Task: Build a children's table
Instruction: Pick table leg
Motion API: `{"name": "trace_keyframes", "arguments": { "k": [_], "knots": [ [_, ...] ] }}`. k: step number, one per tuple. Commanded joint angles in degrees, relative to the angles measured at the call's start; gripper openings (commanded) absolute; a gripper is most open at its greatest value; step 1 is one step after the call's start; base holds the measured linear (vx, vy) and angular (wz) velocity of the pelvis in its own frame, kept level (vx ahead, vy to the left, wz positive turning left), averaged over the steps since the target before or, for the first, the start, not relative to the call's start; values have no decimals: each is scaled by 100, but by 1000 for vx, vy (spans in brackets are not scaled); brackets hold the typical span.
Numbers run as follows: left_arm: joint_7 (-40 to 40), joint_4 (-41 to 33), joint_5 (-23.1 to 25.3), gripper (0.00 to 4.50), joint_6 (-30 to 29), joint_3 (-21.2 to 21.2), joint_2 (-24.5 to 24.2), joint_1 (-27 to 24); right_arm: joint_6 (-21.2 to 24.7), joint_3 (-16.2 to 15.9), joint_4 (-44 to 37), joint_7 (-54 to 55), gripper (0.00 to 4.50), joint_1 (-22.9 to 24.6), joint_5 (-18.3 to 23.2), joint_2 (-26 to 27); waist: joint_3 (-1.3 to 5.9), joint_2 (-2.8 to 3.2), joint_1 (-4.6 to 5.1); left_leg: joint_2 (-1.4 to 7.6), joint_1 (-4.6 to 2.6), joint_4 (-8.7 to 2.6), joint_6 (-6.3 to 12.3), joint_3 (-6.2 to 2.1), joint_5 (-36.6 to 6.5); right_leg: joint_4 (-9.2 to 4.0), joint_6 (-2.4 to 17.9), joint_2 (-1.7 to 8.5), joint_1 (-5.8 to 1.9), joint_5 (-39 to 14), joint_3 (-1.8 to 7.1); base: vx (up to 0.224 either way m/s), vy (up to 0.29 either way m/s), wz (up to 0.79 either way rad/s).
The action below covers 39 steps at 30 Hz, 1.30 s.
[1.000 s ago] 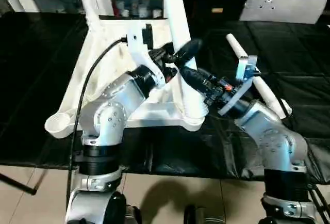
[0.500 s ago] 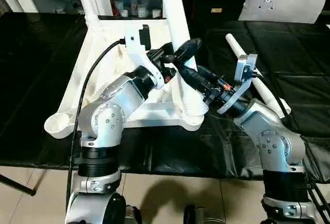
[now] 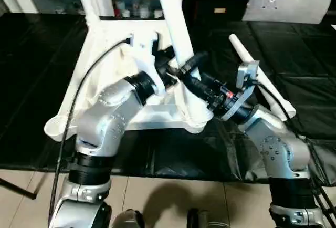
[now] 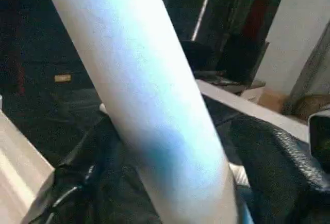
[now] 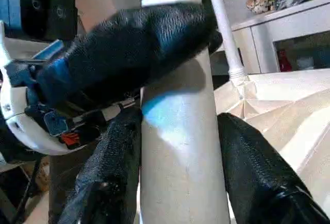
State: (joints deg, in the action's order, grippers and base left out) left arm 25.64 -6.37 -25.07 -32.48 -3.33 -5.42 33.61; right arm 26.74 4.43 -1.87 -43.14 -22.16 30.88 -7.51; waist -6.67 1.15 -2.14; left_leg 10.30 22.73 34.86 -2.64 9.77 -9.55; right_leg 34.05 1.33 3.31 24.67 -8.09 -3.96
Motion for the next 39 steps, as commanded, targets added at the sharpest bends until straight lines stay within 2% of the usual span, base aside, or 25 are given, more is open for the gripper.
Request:
{"name": "trace_keyframes", "arguments": {
  "k": [1,4,17,21,26,27,29,30,35,37,39],
  "knots": [
    [143,-207,-12,315,-6,-226,-1,-25,-74,-65,16,-28,184,16,-25,-15,561,-22,-12,198,-84,-355,337,-63,-939,-459,817,388,-398,-1945,236,0,0,0],
    [154,-192,-14,311,80,-261,4,-35,-131,-101,45,-42,184,17,-50,-19,571,-23,-15,191,-83,-346,353,-59,-928,-456,857,382,-403,-1901,235,0,0,0],
    [318,-130,133,214,313,-302,-143,-48,-344,-227,176,-123,182,65,-133,-72,586,-19,-23,200,-79,-343,364,-61,-886,-432,913,385,-412,-1802,238,0,0,0],
    [209,-80,-164,202,58,-21,-34,-21,-461,-294,257,-122,182,76,-239,-92,580,-27,-16,190,-74,-335,335,-54,-948,-444,910,389,-413,-1913,236,0,0,0],
    [-263,163,-206,195,34,353,123,123,-491,-308,287,-43,182,-6,-297,-94,568,-18,-12,182,-83,-336,341,-58,-1012,-458,870,370,-400,-2003,225,0,0,0],
    [-442,315,-214,195,15,500,158,198,-421,-335,272,59,182,-68,-363,-123,571,-26,-15,177,-82,-332,333,-57,-1031,-472,850,371,-401,-2039,225,0,0,0],
    [-471,346,-219,195,-2,534,161,213,-400,-348,276,96,182,-88,-378,-131,567,-29,-14,175,-87,-338,326,-61,-1045,-478,812,370,-396,-2118,219,0,0,0],
    [-572,418,-238,195,-96,610,176,247,-179,-363,280,213,182,-158,-363,-161,561,-32,-9,173,-86,-339,327,-62,-1038,-473,797,365,-396,-2117,220,0,0,0],
    [-704,516,-292,192,-303,726,176,304,31,-443,144,214,182,-207,-354,-252,573,-44,-19,163,-82,-325,375,-55,-939,-470,794,365,-402,-2032,223,0,0,0],
    [-733,571,-325,192,-288,751,156,330,172,-458,43,172,252,-234,-251,-297,576,-44,-21,174,-84,-327,402,-56,-896,-462,818,361,-398,-1936,224,0,0,0],
    [-730,621,-355,192,-294,782,127,367,388,-408,-13,201,254,-292,-132,-349,577,-41,-21,170,-78,-324,405,-59,-871,-449,827,356,-413,-1869,222,0,0,0]
  ]
}}
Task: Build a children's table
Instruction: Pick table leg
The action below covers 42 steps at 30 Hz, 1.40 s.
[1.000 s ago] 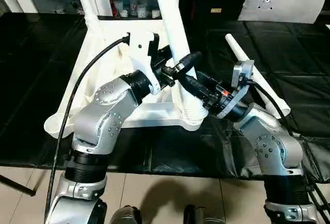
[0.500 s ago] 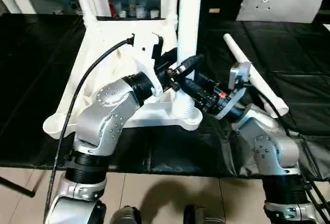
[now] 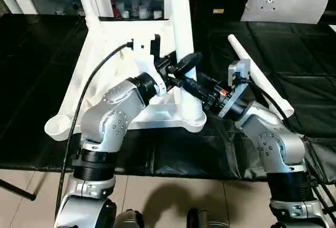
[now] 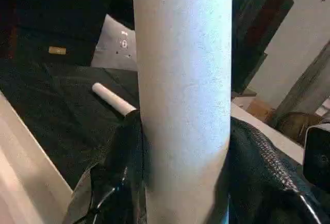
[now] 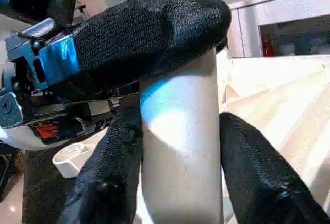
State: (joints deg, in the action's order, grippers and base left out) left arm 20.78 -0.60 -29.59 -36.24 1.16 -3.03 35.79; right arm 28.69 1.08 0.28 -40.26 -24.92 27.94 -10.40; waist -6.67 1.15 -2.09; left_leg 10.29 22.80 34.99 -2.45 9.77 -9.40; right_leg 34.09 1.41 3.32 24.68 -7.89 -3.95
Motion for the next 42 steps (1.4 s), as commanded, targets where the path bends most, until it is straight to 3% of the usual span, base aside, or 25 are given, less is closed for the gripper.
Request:
{"name": "trace_keyframes", "arguments": {
  "k": [1,5,6,7,9,17,19,28,42],
  "knots": [
    [-237,60,89,192,80,343,-125,157,287,-67,-245,-95,267,-37,192,-105,564,-44,-19,159,-79,-339,401,-58,-913,-465,801,352,-414,-1922,215,0,0,0],
    [-170,85,123,192,72,323,-190,179,568,-40,-267,-119,304,-120,249,-286,566,-43,-18,156,-101,-331,376,-59,-915,-482,722,351,-407,-2093,211,0,0,0],
    [-55,93,163,192,90,255,-278,201,830,-3,-249,-154,304,-216,280,-491,575,-40,-26,166,-96,-331,376,-62,-858,-471,734,351,-402,-2031,214,0,0,0],
    [-55,93,163,192,90,255,-278,201,830,-3,-249,-154,330,-216,280,-491,577,-46,-32,168,-106,-329,377,-62,-851,-468,747,348,-397,-2009,216,0,0,0],
    [33,43,181,192,109,167,-338,204,1058,-20,-190,-224,338,-318,251,-710,573,-41,-50,179,-105,-331,383,-61,-841,-455,808,353,-392,-1930,219,0,0,0],
    [291,-256,537,192,278,-377,-480,138,1732,-246,-26,-147,338,-612,234,-889,581,-54,-90,189,-93,-323,364,-60,-790,-445,826,384,-395,-1914,232,0,0,0],
    [298,-283,709,192,381,-526,-520,156,1835,-317,63,-182,338,-691,230,-886,584,-93,-83,182,-74,-323,361,-57,-755,-431,820,377,-410,-1855,235,0,0,0],
    [349,-427,881,192,459,-790,-522,152,1768,-474,271,-200,338,-885,88,-796,579,-90,-95,188,-82,-320,316,-52,-756,-427,801,388,-394,-1919,238,0,0,0],
    [483,-545,786,192,373,-843,-449,132,1505,-518,569,-173,338,-1053,-83,-696,588,-89,-110,185,-79,-314,321,-45,-727,-419,847,388,-397,-1816,243,0,0,0]
  ]
}}
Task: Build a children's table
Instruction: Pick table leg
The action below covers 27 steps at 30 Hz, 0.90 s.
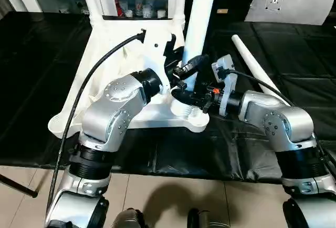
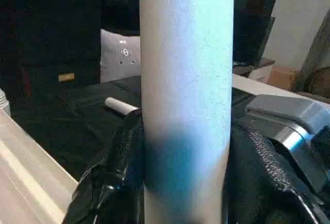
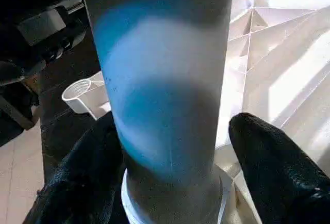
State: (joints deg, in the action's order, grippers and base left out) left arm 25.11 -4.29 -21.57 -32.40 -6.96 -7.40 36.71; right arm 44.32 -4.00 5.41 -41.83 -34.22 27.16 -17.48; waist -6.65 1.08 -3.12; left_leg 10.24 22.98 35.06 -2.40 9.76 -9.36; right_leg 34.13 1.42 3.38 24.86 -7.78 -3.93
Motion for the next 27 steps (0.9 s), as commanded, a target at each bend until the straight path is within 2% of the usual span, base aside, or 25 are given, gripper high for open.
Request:
{"name": "trace_keyframes", "arguments": {
  "k": [1,14,18,20,21,27],
  "knots": [
    [63,-182,-23,192,-21,-28,-9,34,-79,-6,68,-22,338,-129,-3,16,588,-83,-6,193,-94,-323,320,-46,-722,-414,856,379,-416,-1802,239,0,0,0],
    [117,-217,-40,192,-62,-31,14,9,-163,36,77,-114,338,-168,19,46,582,-76,-8,191,-97,-323,312,-46,-768,-421,854,380,-418,-1841,238,0,0,0],
    [125,-234,-37,192,-75,-23,21,4,-157,19,78,-144,297,-164,25,31,590,-79,-10,194,-98,-322,318,-46,-747,-414,864,381,-421,-1802,239,0,0,0],
    [127,-240,-43,192,-86,-20,29,4,-159,17,89,-153,297,-164,23,35,589,-80,-10,195,-98,-323,320,-47,-741,-412,866,380,-420,-1797,238,0,0,0],
    [132,-248,-50,192,-97,-21,31,3,-160,20,95,-156,270,-165,20,38,589,-78,-10,197,-101,-323,324,-48,-738,-410,869,379,-417,-1795,237,0,0,0],
    [138,-272,-80,192,-148,-14,37,-7,-195,30,159,-175,225,-173,5,60,601,-73,-14,196,-96,-316,326,-49,-726,-410,877,380,-421,-1788,235,0,0,0]
  ]
}}
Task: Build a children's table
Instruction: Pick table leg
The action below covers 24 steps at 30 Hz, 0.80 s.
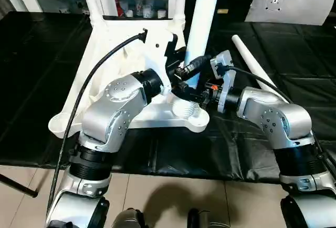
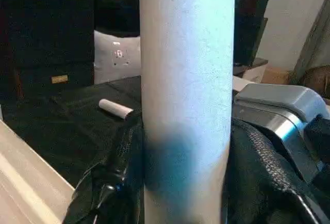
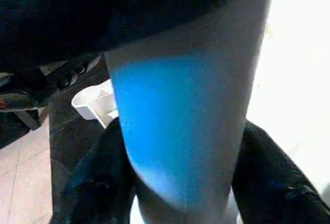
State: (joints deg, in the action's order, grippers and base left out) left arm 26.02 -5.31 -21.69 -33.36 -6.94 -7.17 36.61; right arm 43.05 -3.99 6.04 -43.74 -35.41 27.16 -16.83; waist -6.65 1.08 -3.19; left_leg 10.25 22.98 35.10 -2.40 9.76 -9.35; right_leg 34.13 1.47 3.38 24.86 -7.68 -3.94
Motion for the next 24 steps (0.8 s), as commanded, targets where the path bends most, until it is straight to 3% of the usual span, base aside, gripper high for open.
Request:
{"name": "trace_keyframes", "arguments": {
  "k": [1,3,13,16,24],
  "knots": [
    [44,-172,-75,192,-61,-7,14,5,-72,29,100,14,225,-54,1,-4,600,-72,-5,198,-97,-323,325,-51,-729,-408,880,380,-420,-1790,234,0,0,0],
    [40,-178,-97,192,-92,10,20,7,-79,29,110,17,203,-50,-11,-2,603,-73,-8,192,-95,-317,313,-47,-757,-415,873,386,-426,-1836,236,0,0,0],
    [-118,-174,-98,192,-197,85,107,45,13,79,101,13,193,7,26,13,625,-64,-21,194,-101,-308,293,-47,-762,-415,875,380,-427,-1829,232,0,0,0],
    [-153,-159,-135,262,-244,153,144,72,-103,72,162,36,192,21,-38,31,635,-68,-26,191,-94,-303,295,-47,-745,-408,877,382,-433,-1808,229,0,0,0],
    [-72,-282,-238,262,-324,146,136,69,-354,1,191,-22,191,57,-148,15,639,-77,-28,199,-96,-303,287,-51,-776,-408,853,385,-425,-1873,228,0,0,0]
  ]
}}
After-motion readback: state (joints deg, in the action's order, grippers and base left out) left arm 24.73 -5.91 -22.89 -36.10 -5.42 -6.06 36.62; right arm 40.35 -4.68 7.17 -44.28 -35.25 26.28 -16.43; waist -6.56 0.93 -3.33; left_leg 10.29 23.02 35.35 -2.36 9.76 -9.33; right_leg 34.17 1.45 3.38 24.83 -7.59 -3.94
